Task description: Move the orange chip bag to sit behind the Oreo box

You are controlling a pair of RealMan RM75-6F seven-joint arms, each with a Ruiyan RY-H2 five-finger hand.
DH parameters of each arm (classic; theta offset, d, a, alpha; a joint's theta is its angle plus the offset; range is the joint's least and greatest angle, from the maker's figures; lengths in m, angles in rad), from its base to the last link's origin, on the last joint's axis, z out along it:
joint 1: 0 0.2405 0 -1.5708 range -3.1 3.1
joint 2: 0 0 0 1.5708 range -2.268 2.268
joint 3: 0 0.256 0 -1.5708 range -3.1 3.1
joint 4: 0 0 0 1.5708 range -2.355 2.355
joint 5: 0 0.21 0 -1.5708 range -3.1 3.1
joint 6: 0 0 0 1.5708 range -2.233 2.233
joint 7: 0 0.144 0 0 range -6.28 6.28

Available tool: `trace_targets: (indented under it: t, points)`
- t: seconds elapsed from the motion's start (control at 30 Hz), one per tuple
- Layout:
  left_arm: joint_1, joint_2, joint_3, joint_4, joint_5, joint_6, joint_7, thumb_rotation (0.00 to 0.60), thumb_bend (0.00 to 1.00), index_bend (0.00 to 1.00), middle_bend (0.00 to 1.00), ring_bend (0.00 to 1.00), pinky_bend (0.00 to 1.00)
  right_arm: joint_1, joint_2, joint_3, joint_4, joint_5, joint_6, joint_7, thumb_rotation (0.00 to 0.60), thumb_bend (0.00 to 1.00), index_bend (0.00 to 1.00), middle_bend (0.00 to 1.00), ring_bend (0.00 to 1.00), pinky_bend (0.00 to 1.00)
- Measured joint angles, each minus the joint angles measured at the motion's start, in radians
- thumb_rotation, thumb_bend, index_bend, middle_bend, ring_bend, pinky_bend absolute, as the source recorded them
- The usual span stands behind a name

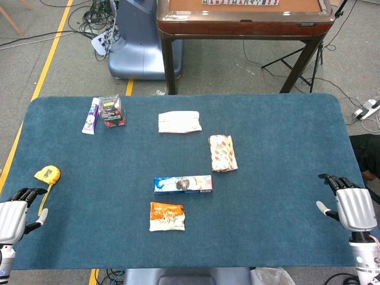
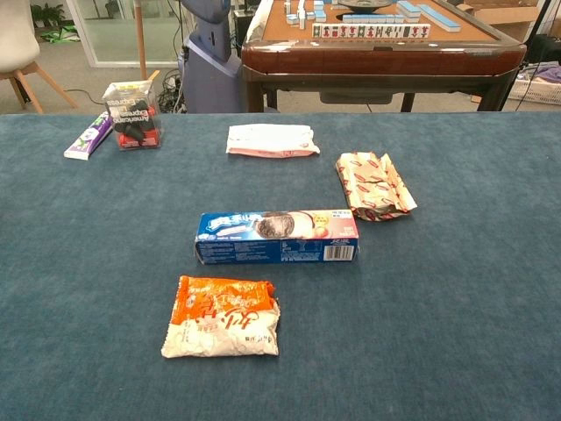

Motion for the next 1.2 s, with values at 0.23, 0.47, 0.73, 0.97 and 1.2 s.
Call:
trace_targets:
  t: [0.23, 0.47, 0.73, 0.97, 1.2]
  points:
    - [-0.004, -0.009, 0.005, 0.013, 0.008, -0.009, -0.008, 0.600, 0.34, 0.32, 0.42, 0.30, 0.51, 0.000, 0.012, 0.000, -0.015, 0.003, -0.003, 0.005, 0.600, 0.00, 0.32, 0.43, 0.41, 0.60]
    - [-0.018, -0.020, 0.021, 0.035, 0.100, 0.008, -0.058, 0.600, 0.33, 0.26, 0.36, 0.29, 0.52, -0.002, 0.017, 0.007, -0.014, 0.021, -0.006, 0.021, 0.600, 0.00, 0.32, 0.42, 0.39, 0.55]
    - [-0.075, -0.024, 0.078, 0.139, 0.331, 0.030, -0.176, 0.600, 0.17, 0.25, 0.30, 0.26, 0.52, -0.014, 0.015, 0.008, -0.023, 0.011, 0.024, 0.007, 0.600, 0.00, 0.32, 0.40, 0.37, 0.52]
    - [-0.163, -0.011, 0.147, 0.183, 0.488, -0.001, -0.233, 0.600, 0.09, 0.24, 0.25, 0.23, 0.48, -0.015, 0.016, 0.013, -0.024, 0.020, 0.024, 0.008, 0.600, 0.00, 0.32, 0.40, 0.37, 0.52]
    - [-0.252, -0.026, 0.181, 0.168, 0.566, -0.095, -0.213, 0.600, 0.08, 0.22, 0.25, 0.22, 0.44, -0.022, 0.020, 0.029, -0.022, 0.045, 0.037, 0.005, 0.600, 0.00, 0.32, 0.40, 0.37, 0.52]
